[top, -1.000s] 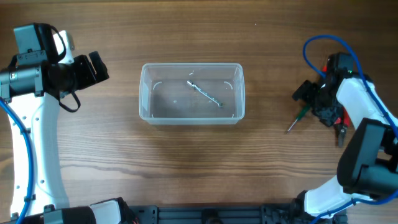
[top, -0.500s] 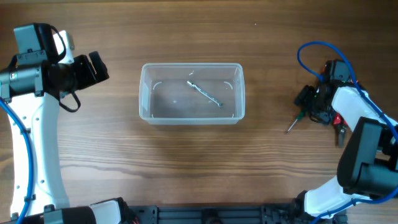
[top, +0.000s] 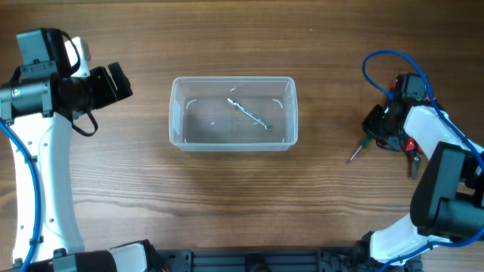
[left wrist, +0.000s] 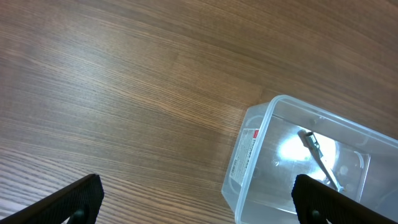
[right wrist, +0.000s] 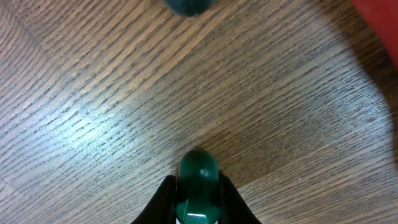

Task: Pack container
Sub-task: 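Return the right gripper to the tools and grasp the green screwdriver, then carry the green screwdriver with the right gripper and drop it into the container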

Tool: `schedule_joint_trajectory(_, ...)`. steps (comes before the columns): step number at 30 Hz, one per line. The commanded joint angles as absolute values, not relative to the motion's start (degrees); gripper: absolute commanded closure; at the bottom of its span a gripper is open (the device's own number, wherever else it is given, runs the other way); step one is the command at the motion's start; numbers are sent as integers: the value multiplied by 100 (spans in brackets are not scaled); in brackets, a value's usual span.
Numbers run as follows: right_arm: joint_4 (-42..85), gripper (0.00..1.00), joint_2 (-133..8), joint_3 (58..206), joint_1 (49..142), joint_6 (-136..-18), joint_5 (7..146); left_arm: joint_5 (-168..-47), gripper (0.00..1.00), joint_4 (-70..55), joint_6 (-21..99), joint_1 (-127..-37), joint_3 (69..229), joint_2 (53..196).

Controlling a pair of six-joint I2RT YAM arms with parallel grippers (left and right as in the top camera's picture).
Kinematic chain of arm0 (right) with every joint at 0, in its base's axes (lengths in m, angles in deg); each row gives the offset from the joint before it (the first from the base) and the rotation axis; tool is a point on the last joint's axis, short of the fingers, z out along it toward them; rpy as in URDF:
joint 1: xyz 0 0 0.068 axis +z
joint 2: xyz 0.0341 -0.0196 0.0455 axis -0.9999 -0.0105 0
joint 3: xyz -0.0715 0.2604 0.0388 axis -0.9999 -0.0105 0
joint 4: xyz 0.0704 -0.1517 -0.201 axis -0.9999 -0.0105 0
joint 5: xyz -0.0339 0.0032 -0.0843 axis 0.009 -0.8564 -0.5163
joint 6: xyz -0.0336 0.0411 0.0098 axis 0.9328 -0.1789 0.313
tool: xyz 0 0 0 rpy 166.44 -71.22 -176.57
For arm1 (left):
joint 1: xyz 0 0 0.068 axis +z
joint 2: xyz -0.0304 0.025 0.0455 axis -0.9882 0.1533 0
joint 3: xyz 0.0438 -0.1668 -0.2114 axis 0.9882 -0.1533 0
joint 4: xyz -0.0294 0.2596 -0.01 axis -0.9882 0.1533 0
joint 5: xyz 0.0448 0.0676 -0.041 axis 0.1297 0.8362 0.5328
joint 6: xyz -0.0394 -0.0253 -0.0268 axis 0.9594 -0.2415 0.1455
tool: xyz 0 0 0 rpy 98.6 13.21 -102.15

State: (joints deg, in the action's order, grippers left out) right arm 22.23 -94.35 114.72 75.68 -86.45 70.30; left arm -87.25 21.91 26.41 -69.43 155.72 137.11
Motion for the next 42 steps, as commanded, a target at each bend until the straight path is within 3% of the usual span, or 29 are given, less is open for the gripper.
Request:
schedule_joint_trajectory(1, 2116, 88, -9820, 11168, 7610, -8721, 7467, -8756, 0, 2191, 2549, -6946, 15583, 13742)
schedule_joint_trajectory(3, 2125, 96, -9817, 11168, 7610, -8708, 7465, -8754, 0, 2191, 2549, -6946, 15583, 13742)
schedule_joint_trajectory(14, 864, 96, -9094, 12593, 7931, -7727, 7461, -8754, 0, 2195, 2547, -6946, 15583, 13742)
schedule_joint_trajectory(21, 219, 95, -8257, 14073, 9214, -6485, 7463, -8754, 0, 2193, 2547, -6946, 15583, 13742)
schedule_joint_trajectory(27, 291, 96, -8145, 14552, 10973, -4671, 7463, -8754, 0, 2193, 2547, -6946, 15583, 13742)
schedule_joint_trajectory(34, 698, 92, -8882, 14545, 12403, -2630, 7465, -8754, 0, 2193, 2547, -6946, 15583, 13742)
schedule_joint_trajectory(42, 947, 85, -10362, 14545, 12554, -2411, 7653, -8754, 0, 2193, 2547, -6946, 15583, 13742)
